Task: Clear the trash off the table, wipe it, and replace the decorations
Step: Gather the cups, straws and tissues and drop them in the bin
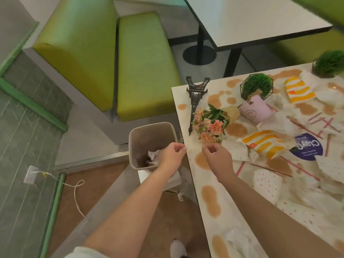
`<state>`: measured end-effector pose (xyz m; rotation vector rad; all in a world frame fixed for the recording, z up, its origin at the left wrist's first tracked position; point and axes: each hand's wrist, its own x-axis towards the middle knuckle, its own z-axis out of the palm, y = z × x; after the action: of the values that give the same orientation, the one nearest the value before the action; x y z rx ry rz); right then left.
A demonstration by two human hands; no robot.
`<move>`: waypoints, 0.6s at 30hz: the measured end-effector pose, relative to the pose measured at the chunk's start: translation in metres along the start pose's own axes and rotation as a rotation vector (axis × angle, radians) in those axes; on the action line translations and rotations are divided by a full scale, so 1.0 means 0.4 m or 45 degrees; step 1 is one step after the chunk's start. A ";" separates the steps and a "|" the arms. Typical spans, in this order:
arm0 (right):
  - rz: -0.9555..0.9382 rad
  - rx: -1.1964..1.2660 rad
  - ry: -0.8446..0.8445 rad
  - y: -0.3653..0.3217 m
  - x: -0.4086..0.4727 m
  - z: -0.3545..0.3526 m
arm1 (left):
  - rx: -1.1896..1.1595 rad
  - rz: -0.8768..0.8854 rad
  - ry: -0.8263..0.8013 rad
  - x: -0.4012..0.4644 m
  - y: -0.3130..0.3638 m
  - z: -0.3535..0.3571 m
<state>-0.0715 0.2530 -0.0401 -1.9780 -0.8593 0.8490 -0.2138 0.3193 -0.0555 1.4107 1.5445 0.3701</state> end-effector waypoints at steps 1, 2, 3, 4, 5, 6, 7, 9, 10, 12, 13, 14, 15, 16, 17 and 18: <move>0.010 -0.032 0.032 0.009 0.004 -0.021 | 0.020 0.017 -0.020 -0.007 0.012 0.021; 0.013 -0.065 0.068 0.019 0.012 -0.040 | 0.046 0.031 -0.045 -0.011 0.021 0.042; 0.009 -0.113 0.103 0.028 0.022 -0.067 | 0.075 0.042 -0.063 -0.015 0.034 0.066; -0.014 -0.191 0.137 0.034 0.032 -0.089 | 0.104 0.045 -0.078 -0.018 0.043 0.087; -0.055 -0.300 0.166 0.040 0.043 -0.111 | 0.143 0.046 -0.094 -0.020 0.051 0.107; -0.107 -0.419 0.190 0.046 0.057 -0.131 | 0.188 0.042 -0.107 -0.023 0.060 0.125; -0.158 -0.531 0.199 0.052 0.073 -0.150 | 0.242 0.039 -0.120 -0.025 0.067 0.142; -0.236 -0.801 0.147 0.066 0.106 -0.175 | 0.351 0.031 -0.136 -0.029 0.076 0.169; -0.258 -0.978 0.098 0.076 0.129 -0.191 | 0.389 0.032 -0.136 -0.031 0.090 0.189; -0.316 -1.284 0.031 0.090 0.156 -0.205 | 0.429 0.028 -0.126 -0.032 0.102 0.211; -0.351 -1.369 0.010 0.097 0.168 -0.216 | 0.423 0.022 -0.127 -0.031 0.108 0.225; -0.391 -1.421 0.002 0.104 0.176 -0.222 | 0.402 0.018 -0.130 -0.029 0.111 0.236; -0.427 -1.454 -0.010 0.109 0.182 -0.226 | 0.368 0.022 -0.133 -0.029 0.113 0.245; -0.457 -1.476 -0.022 0.114 0.187 -0.231 | 0.326 0.030 -0.133 -0.030 0.115 0.254; -0.481 -1.491 -0.034 0.117 0.191 -0.235 | 0.287 0.039 -0.127 -0.032 0.116 0.262; -0.500 -1.499 -0.040 0.120 0.192 -0.238 | 0.256 0.045 -0.116 -0.034 0.116 0.269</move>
<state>0.0588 0.2549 -0.0571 -2.5604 -1.9827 0.0761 -0.1029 0.2804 -0.0662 1.5894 1.5171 0.1722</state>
